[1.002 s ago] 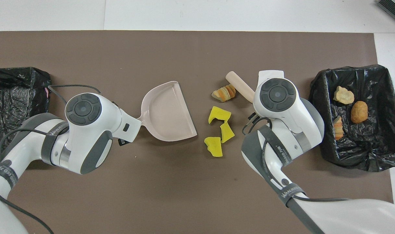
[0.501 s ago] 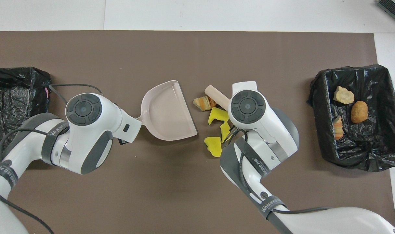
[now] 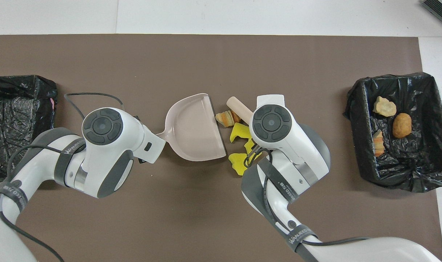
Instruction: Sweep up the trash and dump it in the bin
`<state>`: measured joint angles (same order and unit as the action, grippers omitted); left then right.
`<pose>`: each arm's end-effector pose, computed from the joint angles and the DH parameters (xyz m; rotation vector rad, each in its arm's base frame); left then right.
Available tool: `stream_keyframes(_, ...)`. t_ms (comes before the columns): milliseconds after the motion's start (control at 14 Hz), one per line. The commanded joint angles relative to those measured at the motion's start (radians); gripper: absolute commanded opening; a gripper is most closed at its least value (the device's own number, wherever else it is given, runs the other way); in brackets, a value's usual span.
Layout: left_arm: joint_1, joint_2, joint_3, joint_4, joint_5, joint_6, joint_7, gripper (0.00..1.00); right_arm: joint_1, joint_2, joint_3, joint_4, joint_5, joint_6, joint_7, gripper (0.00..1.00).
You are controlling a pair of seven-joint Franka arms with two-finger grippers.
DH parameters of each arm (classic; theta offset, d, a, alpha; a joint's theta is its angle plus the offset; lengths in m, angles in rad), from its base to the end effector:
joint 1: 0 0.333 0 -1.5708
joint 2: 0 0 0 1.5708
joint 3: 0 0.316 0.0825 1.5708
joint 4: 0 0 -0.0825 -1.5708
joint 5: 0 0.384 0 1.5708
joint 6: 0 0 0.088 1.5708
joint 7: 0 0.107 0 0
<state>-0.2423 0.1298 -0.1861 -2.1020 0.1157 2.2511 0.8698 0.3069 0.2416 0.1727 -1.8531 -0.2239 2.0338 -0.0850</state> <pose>0.5173 -0.2310 0.3611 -2.3804 1.9412 -0.0110 0.5505 0.2662 0.3900 2.8135 0.9743 -0.0353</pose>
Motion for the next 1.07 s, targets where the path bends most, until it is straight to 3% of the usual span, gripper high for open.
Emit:
stream_keyframes(0, -0.011, -0.027, 0.01, -0.024, 0.018, 0.024, 0.009, 0.0, -0.044, -0.033, 0.004, 0.009, 0.089, -0.027, 0.119, 0.0)
stream_keyframes(286, -0.011, -0.027, 0.011, -0.024, 0.018, 0.025, 0.008, 0.0, -0.095, -0.08, 0.004, -0.081, 0.097, -0.049, 0.321, 0.0)
stream_keyframes(716, -0.011, -0.026, 0.011, -0.024, 0.016, 0.025, 0.003, 0.0, 0.021, -0.22, 0.01, -0.26, 0.107, -0.081, 0.891, 0.0)
stream_keyframes(1002, -0.009, -0.025, 0.011, -0.024, 0.016, 0.025, 0.003, 0.0, 0.072, -0.307, 0.011, -0.411, 0.334, 0.003, 1.054, 0.0)
